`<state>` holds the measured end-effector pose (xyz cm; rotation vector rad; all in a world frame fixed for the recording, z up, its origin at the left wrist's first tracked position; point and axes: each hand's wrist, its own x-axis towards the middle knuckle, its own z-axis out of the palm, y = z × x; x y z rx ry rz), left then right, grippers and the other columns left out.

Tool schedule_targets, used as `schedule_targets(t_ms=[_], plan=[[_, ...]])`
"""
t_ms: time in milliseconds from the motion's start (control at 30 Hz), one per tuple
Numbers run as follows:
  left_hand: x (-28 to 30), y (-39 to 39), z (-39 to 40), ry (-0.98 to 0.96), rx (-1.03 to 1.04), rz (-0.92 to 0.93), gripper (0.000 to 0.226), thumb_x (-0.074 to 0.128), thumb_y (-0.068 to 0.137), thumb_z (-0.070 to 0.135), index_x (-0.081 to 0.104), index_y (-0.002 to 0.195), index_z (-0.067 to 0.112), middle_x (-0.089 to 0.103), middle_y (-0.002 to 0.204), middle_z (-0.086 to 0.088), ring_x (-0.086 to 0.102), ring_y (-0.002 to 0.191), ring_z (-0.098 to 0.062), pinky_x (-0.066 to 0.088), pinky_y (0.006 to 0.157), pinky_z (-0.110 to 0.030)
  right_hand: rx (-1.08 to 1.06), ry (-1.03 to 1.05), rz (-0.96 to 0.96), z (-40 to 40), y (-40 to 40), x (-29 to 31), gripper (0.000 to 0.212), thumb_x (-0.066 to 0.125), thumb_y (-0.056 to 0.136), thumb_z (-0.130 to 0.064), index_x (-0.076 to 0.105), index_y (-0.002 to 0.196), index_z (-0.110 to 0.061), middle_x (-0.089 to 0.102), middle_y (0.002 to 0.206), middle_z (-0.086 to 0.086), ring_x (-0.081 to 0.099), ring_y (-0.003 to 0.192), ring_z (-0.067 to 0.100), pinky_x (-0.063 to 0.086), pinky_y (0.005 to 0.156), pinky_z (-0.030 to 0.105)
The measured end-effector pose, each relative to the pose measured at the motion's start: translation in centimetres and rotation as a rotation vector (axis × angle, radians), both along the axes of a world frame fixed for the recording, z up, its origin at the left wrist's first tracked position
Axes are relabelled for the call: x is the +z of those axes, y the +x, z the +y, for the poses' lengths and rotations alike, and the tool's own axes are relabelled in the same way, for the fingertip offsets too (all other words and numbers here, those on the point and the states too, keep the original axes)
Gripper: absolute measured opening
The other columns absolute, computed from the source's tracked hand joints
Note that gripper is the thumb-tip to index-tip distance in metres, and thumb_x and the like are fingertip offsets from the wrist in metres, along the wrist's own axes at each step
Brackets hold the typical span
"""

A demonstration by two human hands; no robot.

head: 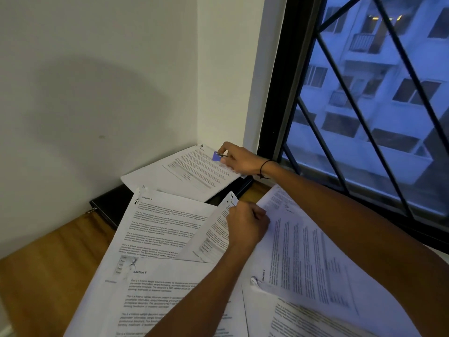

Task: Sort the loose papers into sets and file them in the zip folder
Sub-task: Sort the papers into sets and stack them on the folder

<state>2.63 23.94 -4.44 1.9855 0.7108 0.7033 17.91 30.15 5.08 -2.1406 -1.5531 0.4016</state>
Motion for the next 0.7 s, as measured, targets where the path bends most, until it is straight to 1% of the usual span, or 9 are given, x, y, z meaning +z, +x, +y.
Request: schedule_targets(t_ms=[100,167,233,267,400,500,567,633,700], plan=[[0.0,0.0,0.0,-0.010,-0.013,0.006,0.012,0.074,0.079,0.010,0.080,0.077,0.020,0.075,0.082,0.011,0.068,0.078,-0.006,0.057,0.076,-0.025,0.046,-0.051,-0.048,-3.6,1.0,0.5,0.017,0.047,0.106,-0.035,0.047,0.120,-0.025,0.066,0.106,-0.001,0.065,0.092,0.019,0.057,0.077,0.034],[0.0,0.0,-0.1,-0.016,-0.016,-0.003,0.010,0.073,0.079,0.014,0.080,0.077,0.021,0.075,0.081,0.011,0.069,0.079,-0.008,0.056,0.077,-0.026,0.045,-0.043,-0.066,-6.5,1.6,0.7,0.019,0.050,0.103,-0.045,0.050,0.114,-0.030,0.066,0.109,-0.005,0.064,0.098,0.015,0.056,0.086,0.037],[0.2,-0.2,-0.1,-0.052,-0.019,-0.004,0.007,0.074,0.081,0.017,0.080,0.080,0.022,0.076,0.084,0.011,0.070,0.081,-0.009,0.055,0.077,-0.025,0.035,-0.014,-0.110,-9.6,2.1,0.8,0.027,0.049,0.097,-0.057,0.053,0.109,-0.033,0.065,0.109,-0.007,0.064,0.100,0.012,0.055,0.090,0.040],[0.4,-0.2,-0.1,-0.067,-0.021,0.000,0.007,0.075,0.081,0.019,0.080,0.081,0.023,0.076,0.085,0.011,0.070,0.081,-0.008,0.054,0.077,-0.024,0.027,-0.008,-0.133,-11.2,2.3,0.9,0.028,0.049,0.096,-0.058,0.054,0.109,-0.034,0.065,0.109,-0.008,0.064,0.100,0.012,0.055,0.091,0.040],[0.7,-0.5,-0.3,-0.081,-0.020,-0.003,0.006,0.076,0.083,0.021,0.081,0.082,0.024,0.077,0.085,0.011,0.070,0.081,-0.008,0.055,0.078,-0.025,0.014,-0.043,-0.195,-16.8,3.0,1.8,0.013,0.057,0.102,-0.037,0.062,0.111,-0.029,0.066,0.111,-0.011,0.062,0.101,0.004,0.049,0.090,0.030],[0.8,-0.6,-0.3,-0.095,-0.033,-0.032,0.005,0.078,0.083,0.022,0.078,0.079,0.025,0.076,0.084,0.010,0.070,0.081,-0.010,0.058,0.083,-0.031,0.017,-0.148,-0.209,-19.3,2.5,2.4,0.012,0.063,0.099,-0.027,0.066,0.110,-0.024,0.068,0.109,-0.010,0.062,0.101,0.001,0.048,0.091,0.027],[0.8,-0.6,-0.2,-0.102,-0.047,-0.041,0.005,0.078,0.083,0.024,0.077,0.079,0.026,0.075,0.085,0.009,0.070,0.083,-0.011,0.058,0.087,-0.035,0.025,-0.216,-0.270,-20.0,1.9,1.9,0.017,0.062,0.097,-0.037,0.065,0.112,-0.030,0.066,0.111,-0.013,0.059,0.105,0.007,0.048,0.096,0.034],[0.7,-0.6,-0.1,-0.104,-0.058,-0.047,0.003,0.079,0.084,0.025,0.077,0.082,0.025,0.075,0.086,0.011,0.070,0.084,-0.009,0.057,0.089,-0.037,0.032,-0.243,-0.348,-20.4,1.5,1.0,0.026,0.054,0.094,-0.056,0.060,0.115,-0.040,0.062,0.116,-0.019,0.054,0.110,0.012,0.046,0.100,0.043],[0.6,-0.6,-0.1,-0.103,-0.072,-0.050,0.004,0.080,0.084,0.027,0.077,0.084,0.024,0.074,0.085,0.012,0.069,0.083,-0.006,0.058,0.090,-0.039,0.040,-0.250,-0.370,-20.5,1.4,0.3,0.034,0.048,0.091,-0.068,0.054,0.117,-0.048,0.059,0.123,-0.020,0.051,0.115,0.014,0.042,0.104,0.049]])
